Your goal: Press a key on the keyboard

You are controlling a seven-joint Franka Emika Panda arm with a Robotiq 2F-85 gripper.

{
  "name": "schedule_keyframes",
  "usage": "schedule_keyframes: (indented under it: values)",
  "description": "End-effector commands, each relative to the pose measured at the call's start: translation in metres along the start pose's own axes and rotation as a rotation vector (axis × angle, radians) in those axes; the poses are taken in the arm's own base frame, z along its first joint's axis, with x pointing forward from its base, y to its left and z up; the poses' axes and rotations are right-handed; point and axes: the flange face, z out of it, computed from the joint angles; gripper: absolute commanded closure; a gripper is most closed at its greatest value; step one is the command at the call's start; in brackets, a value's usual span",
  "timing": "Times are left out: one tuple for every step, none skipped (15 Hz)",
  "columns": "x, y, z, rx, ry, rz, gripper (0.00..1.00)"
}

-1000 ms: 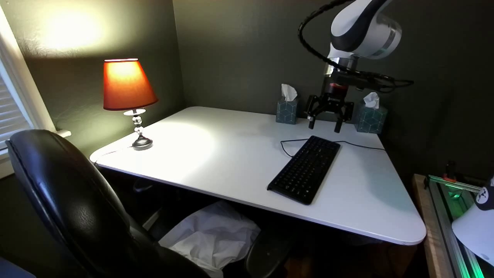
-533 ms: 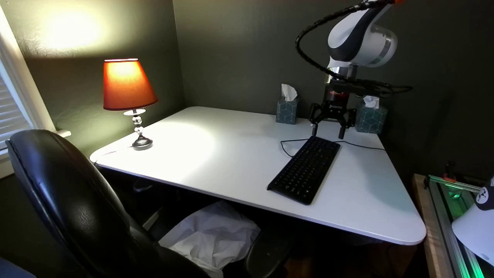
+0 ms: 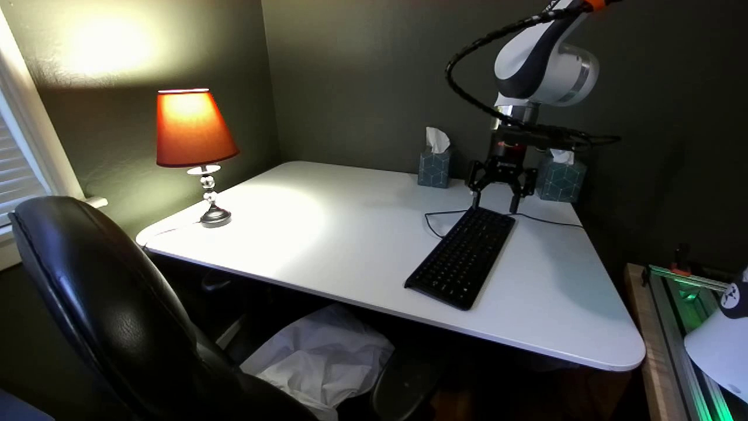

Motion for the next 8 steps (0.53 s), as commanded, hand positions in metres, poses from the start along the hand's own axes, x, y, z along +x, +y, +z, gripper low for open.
schedule_keyframes:
  values:
    - [0.007,0.004,0.016,-0.002,0.020,0.046,0.42]
    - [0.009,0.006,0.020,-0.006,0.019,0.054,0.51]
    - [0.010,0.007,0.024,-0.012,0.017,0.062,0.58]
    - [0.012,0.008,0.028,-0.015,0.014,0.070,0.65]
    - [0.014,0.009,0.031,-0.020,0.010,0.078,0.74]
    - [0.015,0.011,0.035,-0.024,0.005,0.086,0.81]
    - [0.018,0.012,0.037,-0.026,0.001,0.093,0.89]
    - [0.020,0.013,0.040,-0.031,-0.005,0.100,0.96]
